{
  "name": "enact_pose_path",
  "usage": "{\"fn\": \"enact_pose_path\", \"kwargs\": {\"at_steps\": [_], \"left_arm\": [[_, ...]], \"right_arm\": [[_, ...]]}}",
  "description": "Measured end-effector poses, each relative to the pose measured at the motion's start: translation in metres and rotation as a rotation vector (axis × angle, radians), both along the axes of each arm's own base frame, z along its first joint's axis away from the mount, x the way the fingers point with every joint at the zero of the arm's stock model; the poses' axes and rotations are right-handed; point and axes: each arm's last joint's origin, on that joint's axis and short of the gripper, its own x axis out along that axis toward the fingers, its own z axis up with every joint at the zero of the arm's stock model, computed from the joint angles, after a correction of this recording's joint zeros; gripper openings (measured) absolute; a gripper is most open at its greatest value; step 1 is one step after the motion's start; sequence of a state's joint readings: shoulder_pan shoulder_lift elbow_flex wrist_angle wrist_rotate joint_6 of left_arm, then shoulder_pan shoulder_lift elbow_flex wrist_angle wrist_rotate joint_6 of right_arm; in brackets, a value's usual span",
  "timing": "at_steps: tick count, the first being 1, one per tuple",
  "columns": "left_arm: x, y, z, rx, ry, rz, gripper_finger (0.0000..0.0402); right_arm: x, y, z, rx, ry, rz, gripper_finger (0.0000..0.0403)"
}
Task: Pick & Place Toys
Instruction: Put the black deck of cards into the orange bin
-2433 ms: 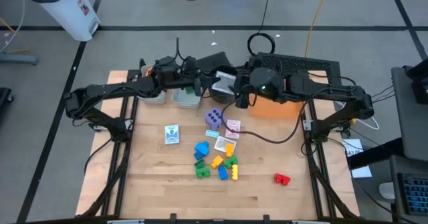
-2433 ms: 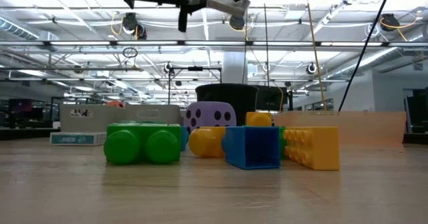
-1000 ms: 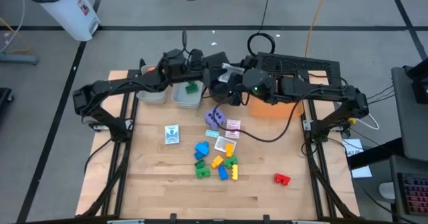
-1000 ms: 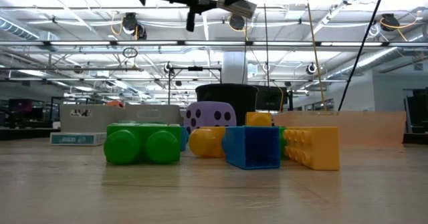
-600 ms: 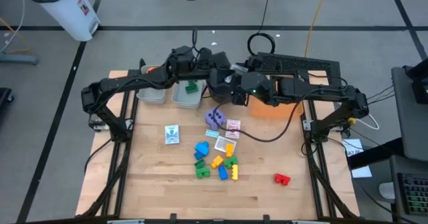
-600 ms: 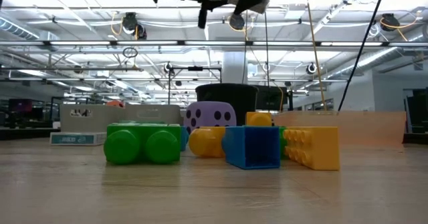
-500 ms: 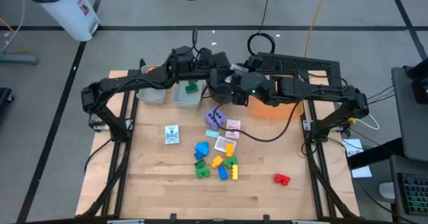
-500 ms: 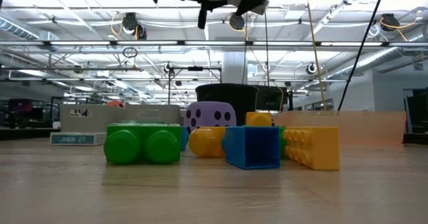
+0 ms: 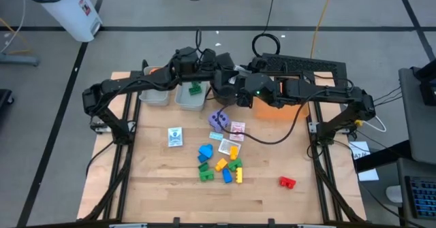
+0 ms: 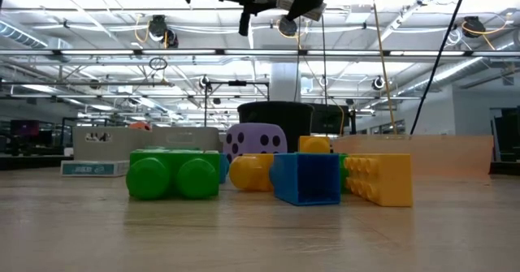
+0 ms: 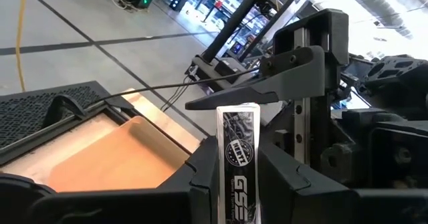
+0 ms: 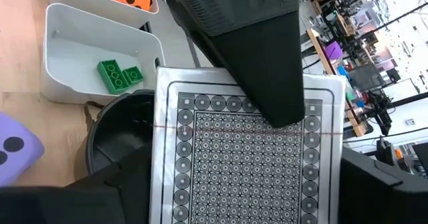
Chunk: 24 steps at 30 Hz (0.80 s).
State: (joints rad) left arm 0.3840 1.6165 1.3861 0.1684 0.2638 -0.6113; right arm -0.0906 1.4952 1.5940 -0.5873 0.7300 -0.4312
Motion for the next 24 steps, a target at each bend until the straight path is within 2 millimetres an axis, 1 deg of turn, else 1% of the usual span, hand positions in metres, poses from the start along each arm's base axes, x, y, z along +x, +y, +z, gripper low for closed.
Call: {"fn": "enact_pose_path", "kwargs": {"at_steps": [2,9,12,14,18,21,24], "left_arm": [[0.0,0.0,0.001,0.006,-0.005,0.0,0.0078],[-0.004,0.01,0.002,0.005,-0.016,0.044,0.0207],[-0.008,0.018,0.003,0.001,-0.031,0.018,0.025],[-0.012,0.025,0.006,0.009,-0.055,-0.004,0.0271],[-0.027,0.038,0.017,-0.001,-0.105,0.002,0.0294],[-0.035,0.044,0.023,0.011,-0.123,-0.012,0.0295],[-0.046,0.048,0.031,0.039,-0.138,-0.034,0.0287]], "right_arm": [[0.0,0.0,0.0,0.0,-0.002,0.001,0.0308],[0.0,0.0,0.006,-0.022,-0.032,0.006,0.0306],[-0.002,-0.002,0.008,-0.022,-0.04,0.006,0.0306],[-0.009,-0.004,0.012,-0.021,-0.041,-0.002,0.0305],[-0.025,-0.012,0.023,-0.013,-0.085,-0.041,0.0304],[-0.035,-0.021,0.029,0.041,-0.14,-0.055,0.0306],[-0.048,-0.03,0.033,0.069,-0.138,-0.06,0.0305]]}}
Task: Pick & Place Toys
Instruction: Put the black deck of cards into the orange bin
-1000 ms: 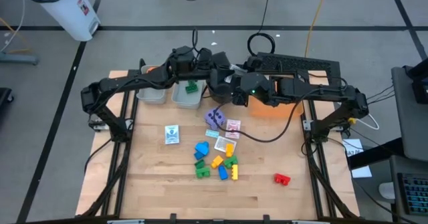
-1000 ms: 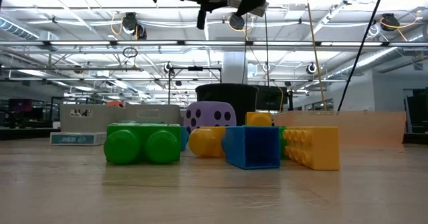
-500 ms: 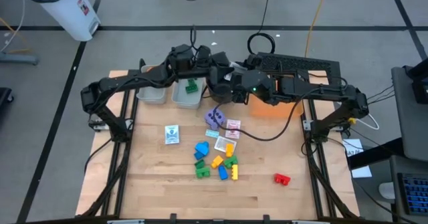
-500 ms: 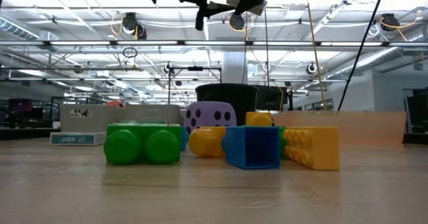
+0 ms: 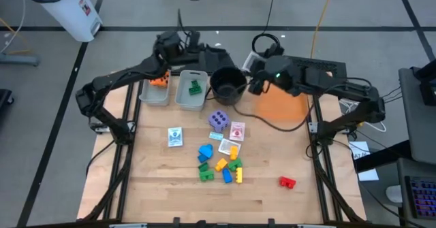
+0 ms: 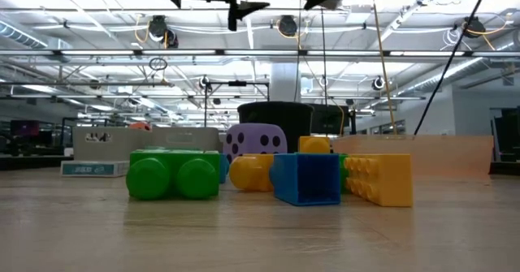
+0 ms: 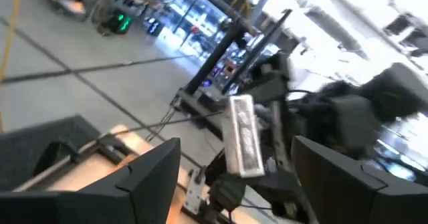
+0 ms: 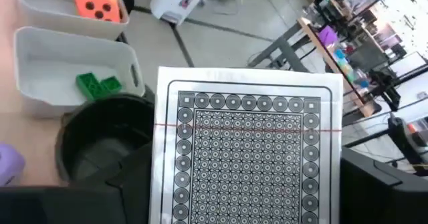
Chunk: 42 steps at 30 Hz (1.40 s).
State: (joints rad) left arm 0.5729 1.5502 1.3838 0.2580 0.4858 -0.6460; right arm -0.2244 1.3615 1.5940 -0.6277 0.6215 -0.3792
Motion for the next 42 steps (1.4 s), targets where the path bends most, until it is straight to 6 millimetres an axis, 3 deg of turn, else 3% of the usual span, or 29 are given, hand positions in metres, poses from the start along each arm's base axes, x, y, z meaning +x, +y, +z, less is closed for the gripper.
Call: {"fn": "enact_pose_path", "kwargs": {"at_steps": [5,11,20,29,42], "left_arm": [[-0.018,0.001,0.014,0.07,-0.024,-0.085,0.027],[-0.029,-0.004,0.021,0.137,-0.013,-0.141,0.0254],[-0.022,-0.018,0.019,0.162,0.004,-0.238,0.025],[-0.013,-0.035,0.01,0.163,0.077,-0.322,0.025],[-0.01,-0.04,0.008,0.188,0.09,-0.33,0.0251]], "right_arm": [[-0.018,-0.024,-0.009,0.184,0.04,0.019,0.0303],[-0.033,-0.064,-0.05,0.541,0.249,-0.03,0.0305],[-0.026,-0.105,-0.088,0.567,0.483,0.006,0.0305],[-0.029,-0.121,-0.131,0.587,0.511,0.047,0.0305],[-0.041,-0.118,-0.197,0.614,0.558,0.052,0.0306]]}}
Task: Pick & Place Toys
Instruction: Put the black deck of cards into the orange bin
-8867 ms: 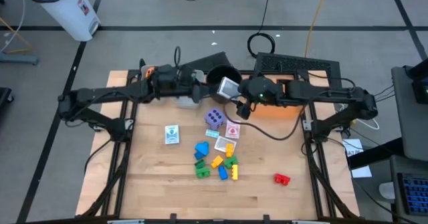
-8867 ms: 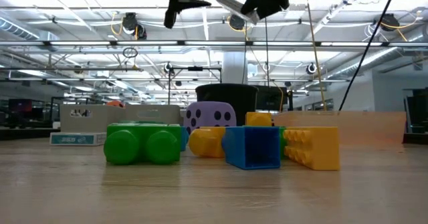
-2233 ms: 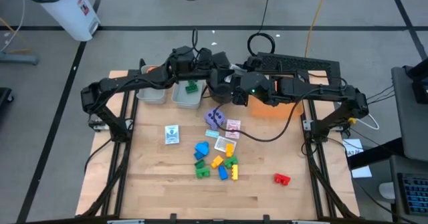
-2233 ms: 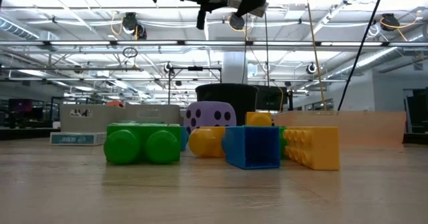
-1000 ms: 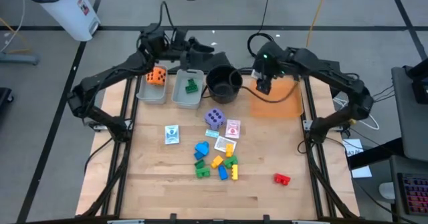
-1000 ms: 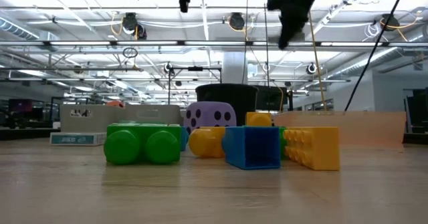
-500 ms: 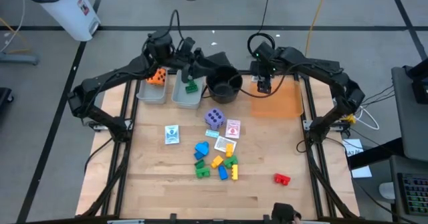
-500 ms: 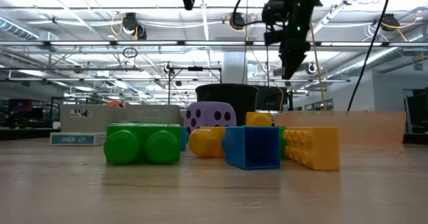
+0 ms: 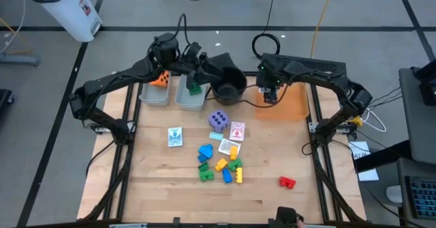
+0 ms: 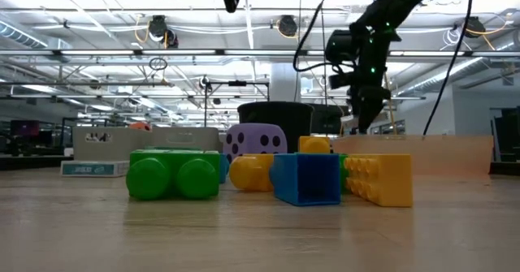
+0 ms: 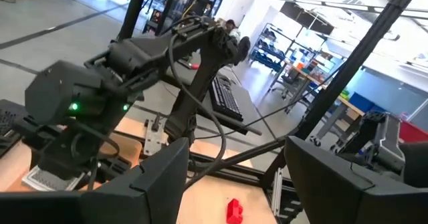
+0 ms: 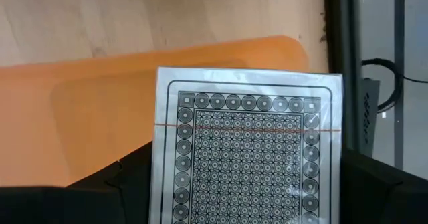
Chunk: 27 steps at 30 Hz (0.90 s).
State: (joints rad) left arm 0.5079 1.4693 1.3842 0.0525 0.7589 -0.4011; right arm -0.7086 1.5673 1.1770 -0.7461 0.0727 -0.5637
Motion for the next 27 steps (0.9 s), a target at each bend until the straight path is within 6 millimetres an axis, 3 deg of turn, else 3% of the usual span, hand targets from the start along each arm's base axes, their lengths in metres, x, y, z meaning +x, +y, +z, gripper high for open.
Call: {"fn": "enact_pose_path", "kwargs": {"at_steps": [8,27], "left_arm": [[0.0,0.0,0.0,-0.002,0.003,0.002,0.0251],[0.0,0.001,-0.001,0.002,0.011,0.053,0.025]], "right_arm": [[-0.009,-0.003,-0.022,0.034,-0.047,-0.043,0.0306],[-0.015,-0.005,-0.043,0.038,-0.134,-0.004,0.0306]]}}
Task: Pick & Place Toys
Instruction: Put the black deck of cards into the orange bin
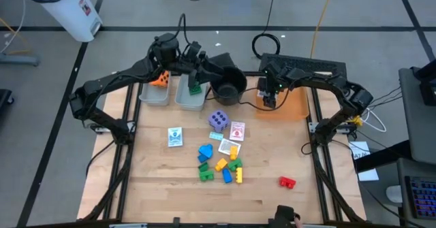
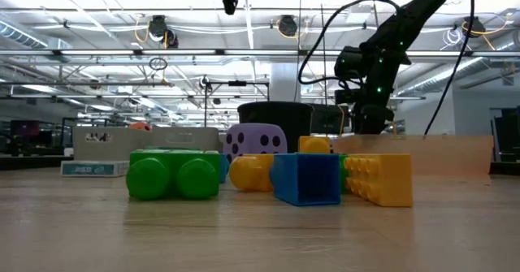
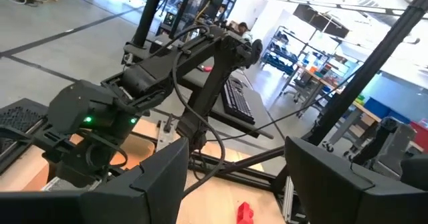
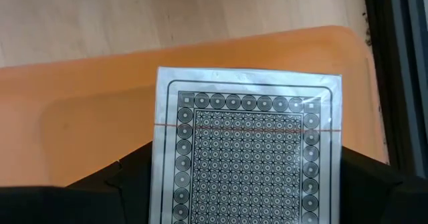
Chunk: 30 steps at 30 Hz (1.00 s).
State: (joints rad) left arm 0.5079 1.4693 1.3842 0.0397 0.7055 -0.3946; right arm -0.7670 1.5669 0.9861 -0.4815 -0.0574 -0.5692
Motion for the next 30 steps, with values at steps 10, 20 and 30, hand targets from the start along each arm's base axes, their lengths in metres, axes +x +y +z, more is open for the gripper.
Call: {"fn": "enact_pose_path", "kwargs": {"at_steps": [10,20,30], "left_arm": [[0.0,0.0,0.0,-0.001,0.0,0.0,0.0251],[0.0,0.0,0.0,-0.001,0.0,0.0,0.025],[0.0,0.0,-0.001,-0.009,0.013,0.0,0.0251]], "right_arm": [[-0.003,0.003,-0.009,0.054,-0.032,-0.14,0.0306],[-0.007,0.004,-0.01,0.162,-0.078,-0.547,0.0306],[-0.02,0.006,-0.013,0.126,0.004,-0.917,0.0306]]}}
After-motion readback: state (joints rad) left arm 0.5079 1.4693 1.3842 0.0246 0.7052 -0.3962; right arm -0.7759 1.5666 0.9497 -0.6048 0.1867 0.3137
